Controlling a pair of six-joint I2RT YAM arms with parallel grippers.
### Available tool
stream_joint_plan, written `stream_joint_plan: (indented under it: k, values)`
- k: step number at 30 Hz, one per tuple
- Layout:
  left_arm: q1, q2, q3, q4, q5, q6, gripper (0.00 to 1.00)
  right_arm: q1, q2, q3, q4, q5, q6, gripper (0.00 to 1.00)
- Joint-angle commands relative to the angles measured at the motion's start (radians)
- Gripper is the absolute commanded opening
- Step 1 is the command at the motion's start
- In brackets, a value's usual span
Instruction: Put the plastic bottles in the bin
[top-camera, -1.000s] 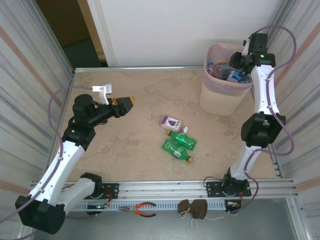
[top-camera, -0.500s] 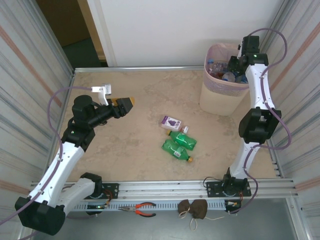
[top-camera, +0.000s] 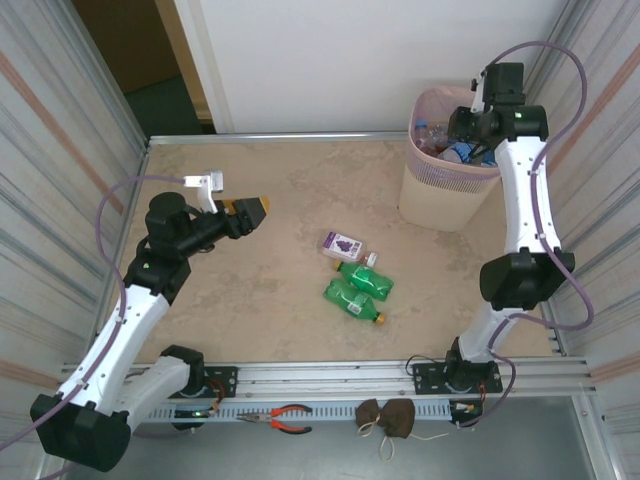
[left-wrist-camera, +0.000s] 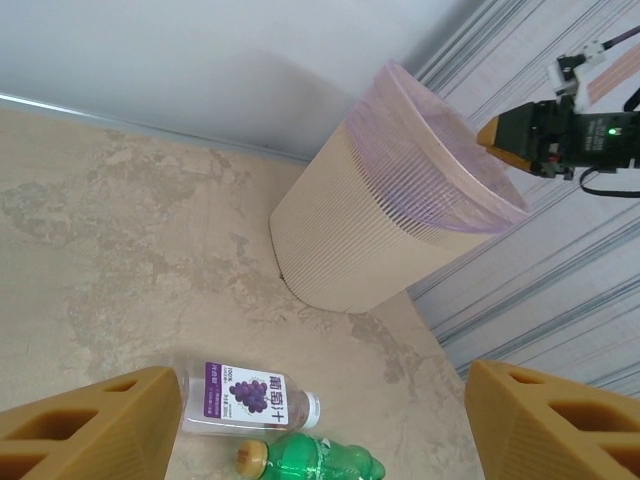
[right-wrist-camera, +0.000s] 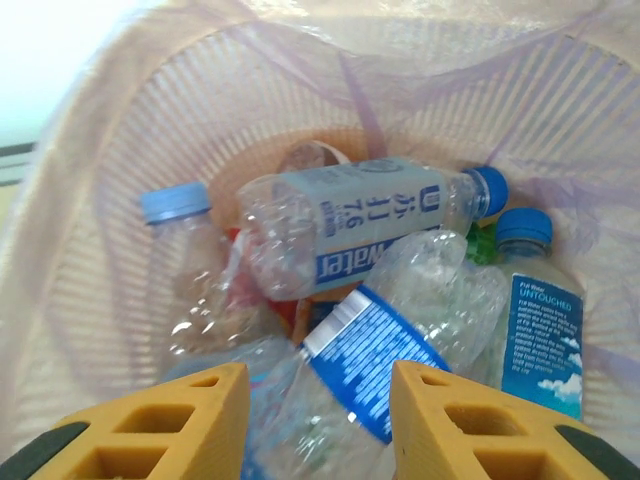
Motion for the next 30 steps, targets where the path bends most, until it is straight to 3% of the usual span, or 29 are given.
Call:
stream_joint_plan:
  k: [1,11,19,24,30]
  values:
    - [0.007,-0.015,-0.002,0.014,0.019,0.003,0.75,0.038,-0.077,-0.048,-0.046,-0.017,-0.022,0.40]
    - [0.007,-0.005,-0.002,-0.033,0.031,0.050,0.75,0.232,-0.283,-0.269,-0.030,-0.029,-0.016,0.43]
    - [0.008,0.002,0.082,-0.189,0.067,0.264,0.75,0.446,-0.401,-0.504,0.024,-0.024,-0.049,0.47]
    - [0.007,0.001,0.096,-0.224,0.119,0.345,0.75,0.552,-0.426,-0.653,0.059,-0.027,-0.088,0.48]
    - [0.007,-0.008,0.095,-0.262,0.116,0.367,0.75,0.710,-0.400,-0.762,0.061,0.006,-0.005,0.47]
